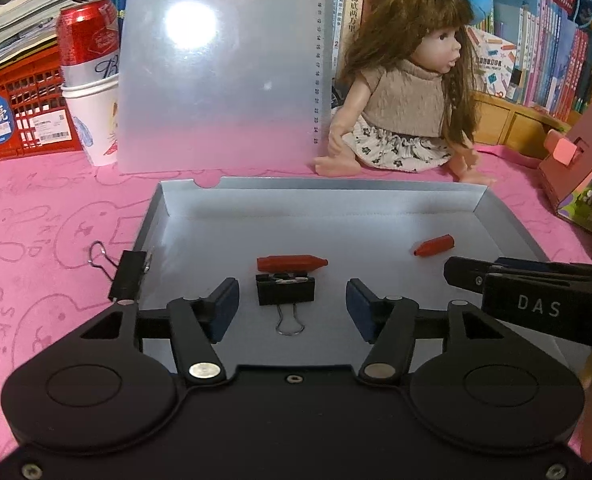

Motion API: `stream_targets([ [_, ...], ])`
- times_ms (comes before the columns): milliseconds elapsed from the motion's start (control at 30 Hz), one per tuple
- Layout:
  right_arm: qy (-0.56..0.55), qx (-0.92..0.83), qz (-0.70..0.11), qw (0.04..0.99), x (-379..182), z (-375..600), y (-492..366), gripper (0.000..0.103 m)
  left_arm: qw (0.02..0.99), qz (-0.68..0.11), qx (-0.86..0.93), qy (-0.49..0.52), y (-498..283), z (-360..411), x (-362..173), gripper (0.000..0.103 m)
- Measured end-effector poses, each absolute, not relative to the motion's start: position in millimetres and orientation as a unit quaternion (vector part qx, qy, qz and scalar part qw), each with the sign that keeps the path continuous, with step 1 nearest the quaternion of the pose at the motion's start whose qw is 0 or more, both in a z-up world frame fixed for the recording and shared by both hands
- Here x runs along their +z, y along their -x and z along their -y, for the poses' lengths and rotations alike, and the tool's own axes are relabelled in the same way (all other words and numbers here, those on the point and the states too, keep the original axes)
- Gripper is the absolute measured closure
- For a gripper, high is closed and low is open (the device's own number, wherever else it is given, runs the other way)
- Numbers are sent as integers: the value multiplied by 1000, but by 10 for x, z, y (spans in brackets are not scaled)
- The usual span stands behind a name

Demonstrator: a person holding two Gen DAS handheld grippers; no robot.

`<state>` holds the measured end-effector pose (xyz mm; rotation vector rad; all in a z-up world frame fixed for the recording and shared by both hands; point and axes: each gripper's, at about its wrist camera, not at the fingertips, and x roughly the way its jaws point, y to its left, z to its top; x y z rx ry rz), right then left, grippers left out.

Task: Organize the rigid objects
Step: 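Open the left tool to drop the binder clip while the right tool releases the clear ball, then withdraw both tools from the box toward the items on the cloth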

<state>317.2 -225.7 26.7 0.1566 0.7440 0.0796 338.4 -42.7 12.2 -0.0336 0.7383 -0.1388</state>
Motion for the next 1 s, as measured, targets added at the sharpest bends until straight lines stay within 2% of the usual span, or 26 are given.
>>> stream_targets([
  [200, -75, 39, -347, 934, 352, 2288, -3018, 29, 936, -344, -72, 16, -3217, 373, 257, 39],
  [367, -69, 45, -330, 940, 452, 2286, -2857, 22, 942, -326, -79, 9, -3014, 347, 360, 30],
  [1000, -11, 87, -265, 960, 882, 2155, -2017, 10, 949, -298, -105, 16, -2131, 154, 600, 27],
])
